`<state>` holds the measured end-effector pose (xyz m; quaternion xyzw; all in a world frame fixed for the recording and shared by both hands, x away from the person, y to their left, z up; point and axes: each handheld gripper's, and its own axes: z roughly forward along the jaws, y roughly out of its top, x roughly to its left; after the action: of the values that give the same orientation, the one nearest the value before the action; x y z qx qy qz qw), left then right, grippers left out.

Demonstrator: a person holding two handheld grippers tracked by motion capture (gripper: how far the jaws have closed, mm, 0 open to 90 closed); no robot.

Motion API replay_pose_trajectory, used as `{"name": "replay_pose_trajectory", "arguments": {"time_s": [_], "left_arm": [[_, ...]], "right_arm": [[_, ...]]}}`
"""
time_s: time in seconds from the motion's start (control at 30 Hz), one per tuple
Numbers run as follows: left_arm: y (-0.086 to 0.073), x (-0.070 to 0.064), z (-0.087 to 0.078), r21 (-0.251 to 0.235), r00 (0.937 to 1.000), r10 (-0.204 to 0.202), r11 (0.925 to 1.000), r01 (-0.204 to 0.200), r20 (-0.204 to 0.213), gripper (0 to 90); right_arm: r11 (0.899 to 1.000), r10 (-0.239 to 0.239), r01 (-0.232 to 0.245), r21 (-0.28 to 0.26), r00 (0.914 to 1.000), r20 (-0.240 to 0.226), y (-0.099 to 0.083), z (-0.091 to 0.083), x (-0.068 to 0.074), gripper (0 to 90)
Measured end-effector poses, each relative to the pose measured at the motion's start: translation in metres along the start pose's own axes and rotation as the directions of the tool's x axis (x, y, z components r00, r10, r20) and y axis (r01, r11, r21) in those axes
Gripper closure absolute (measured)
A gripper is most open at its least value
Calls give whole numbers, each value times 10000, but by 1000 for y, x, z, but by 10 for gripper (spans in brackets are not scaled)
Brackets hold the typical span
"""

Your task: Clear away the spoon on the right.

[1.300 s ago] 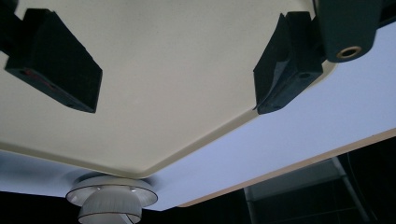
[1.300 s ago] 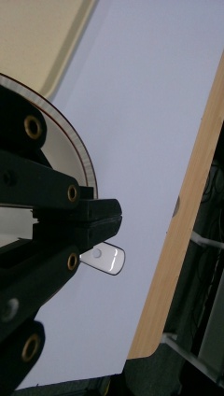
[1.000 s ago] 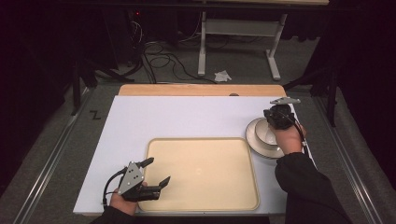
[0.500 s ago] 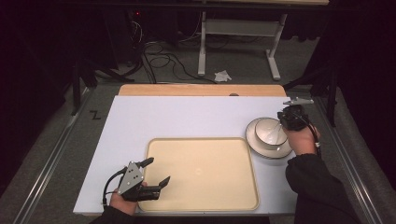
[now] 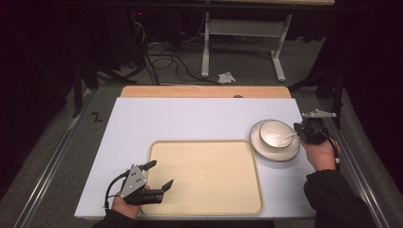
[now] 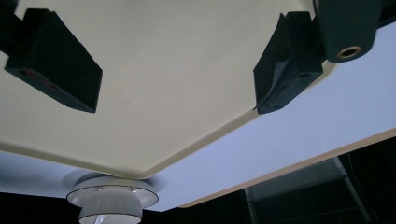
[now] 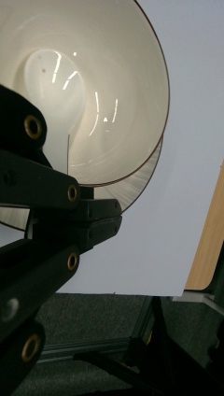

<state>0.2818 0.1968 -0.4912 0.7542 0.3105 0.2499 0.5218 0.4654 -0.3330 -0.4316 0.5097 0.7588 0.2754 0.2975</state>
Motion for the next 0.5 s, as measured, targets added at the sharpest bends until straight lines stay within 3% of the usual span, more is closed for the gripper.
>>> {"name": "replay_pose_trajectory", "arguments": {"time_s": [0.27, 0.5], "left_arm": [[0, -1, 0, 16, 10000, 8, 10000, -8, 26, 159], [0, -1, 0, 71, 10000, 38, 10000, -38, 8, 159]], "right_arm": [[9995, 160, -165, -261, 9997, -191, -21, -18, -5, 900], [9974, 204, -249, -670, 9976, -662, -39, -29, -3, 900]]}}
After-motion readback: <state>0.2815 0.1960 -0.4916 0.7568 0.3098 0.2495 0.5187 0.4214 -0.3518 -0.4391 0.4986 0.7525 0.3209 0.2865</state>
